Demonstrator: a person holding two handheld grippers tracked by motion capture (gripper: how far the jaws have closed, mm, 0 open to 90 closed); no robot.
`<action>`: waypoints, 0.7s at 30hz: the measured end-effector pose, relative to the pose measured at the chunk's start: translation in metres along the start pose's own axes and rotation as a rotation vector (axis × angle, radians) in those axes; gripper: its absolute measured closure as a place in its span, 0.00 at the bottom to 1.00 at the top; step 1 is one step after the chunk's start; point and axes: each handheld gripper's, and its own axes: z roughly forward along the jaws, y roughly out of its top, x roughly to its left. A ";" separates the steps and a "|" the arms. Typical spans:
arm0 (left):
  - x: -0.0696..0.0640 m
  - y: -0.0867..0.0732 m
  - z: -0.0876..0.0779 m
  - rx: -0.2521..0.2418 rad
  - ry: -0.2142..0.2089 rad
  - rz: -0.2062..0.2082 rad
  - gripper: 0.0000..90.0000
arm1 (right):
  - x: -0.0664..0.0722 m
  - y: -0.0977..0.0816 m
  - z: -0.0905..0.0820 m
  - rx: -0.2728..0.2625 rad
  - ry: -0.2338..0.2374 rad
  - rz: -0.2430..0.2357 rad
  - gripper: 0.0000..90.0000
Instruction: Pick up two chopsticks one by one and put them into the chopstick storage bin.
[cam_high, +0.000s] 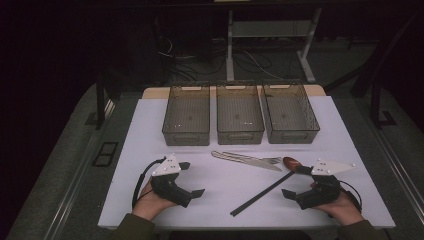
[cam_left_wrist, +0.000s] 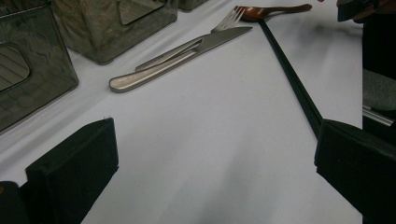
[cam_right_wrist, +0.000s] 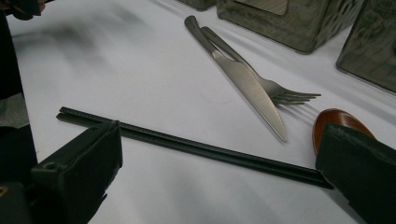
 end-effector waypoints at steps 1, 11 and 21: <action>0.000 0.000 0.000 0.000 0.000 0.000 0.00 | 0.000 0.000 0.000 0.001 0.005 0.001 0.01; 0.000 0.000 0.000 0.010 -0.004 0.007 0.00 | 0.007 0.007 -0.005 0.028 0.051 -0.022 0.22; -0.001 0.000 0.001 0.014 -0.008 0.006 0.00 | 0.026 0.011 0.008 0.082 0.155 -0.084 0.68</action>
